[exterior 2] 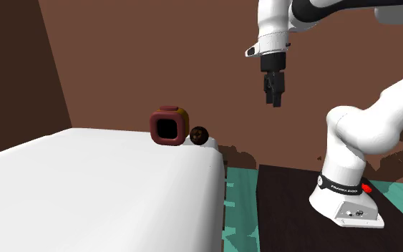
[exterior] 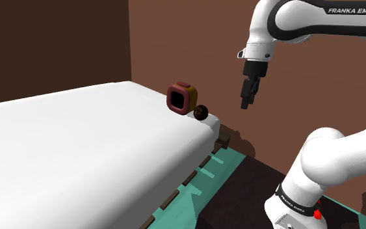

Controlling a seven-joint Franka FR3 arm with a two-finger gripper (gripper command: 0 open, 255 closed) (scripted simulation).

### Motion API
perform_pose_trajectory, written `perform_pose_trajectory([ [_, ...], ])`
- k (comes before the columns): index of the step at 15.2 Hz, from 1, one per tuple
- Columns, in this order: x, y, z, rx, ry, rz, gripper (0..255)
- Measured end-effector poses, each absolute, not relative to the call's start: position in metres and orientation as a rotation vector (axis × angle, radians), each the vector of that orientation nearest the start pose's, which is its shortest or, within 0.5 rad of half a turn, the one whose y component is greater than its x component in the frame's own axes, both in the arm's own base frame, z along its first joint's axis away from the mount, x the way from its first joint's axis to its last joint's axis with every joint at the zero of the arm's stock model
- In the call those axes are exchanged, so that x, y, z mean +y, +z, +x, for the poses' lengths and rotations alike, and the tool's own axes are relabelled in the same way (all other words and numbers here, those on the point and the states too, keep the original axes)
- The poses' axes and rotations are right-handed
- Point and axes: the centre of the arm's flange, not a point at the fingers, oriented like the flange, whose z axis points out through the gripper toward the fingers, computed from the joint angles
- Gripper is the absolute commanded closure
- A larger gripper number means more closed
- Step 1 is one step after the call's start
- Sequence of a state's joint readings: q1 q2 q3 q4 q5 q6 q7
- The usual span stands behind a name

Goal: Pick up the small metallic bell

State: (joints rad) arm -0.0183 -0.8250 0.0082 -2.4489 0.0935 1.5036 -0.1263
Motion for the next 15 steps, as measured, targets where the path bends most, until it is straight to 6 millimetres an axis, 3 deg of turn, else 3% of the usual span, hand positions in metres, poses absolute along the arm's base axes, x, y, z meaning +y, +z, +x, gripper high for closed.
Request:
perform_pose_trajectory([
  [2,0.007,0.551,0.29,-0.175,0.167,-3.044,0],
  [5,0.001,0.529,0.308,-0.183,0.126,-3.088,0],
  [15,-0.031,0.465,0.385,-0.222,-0.061,-3.254,0],
])
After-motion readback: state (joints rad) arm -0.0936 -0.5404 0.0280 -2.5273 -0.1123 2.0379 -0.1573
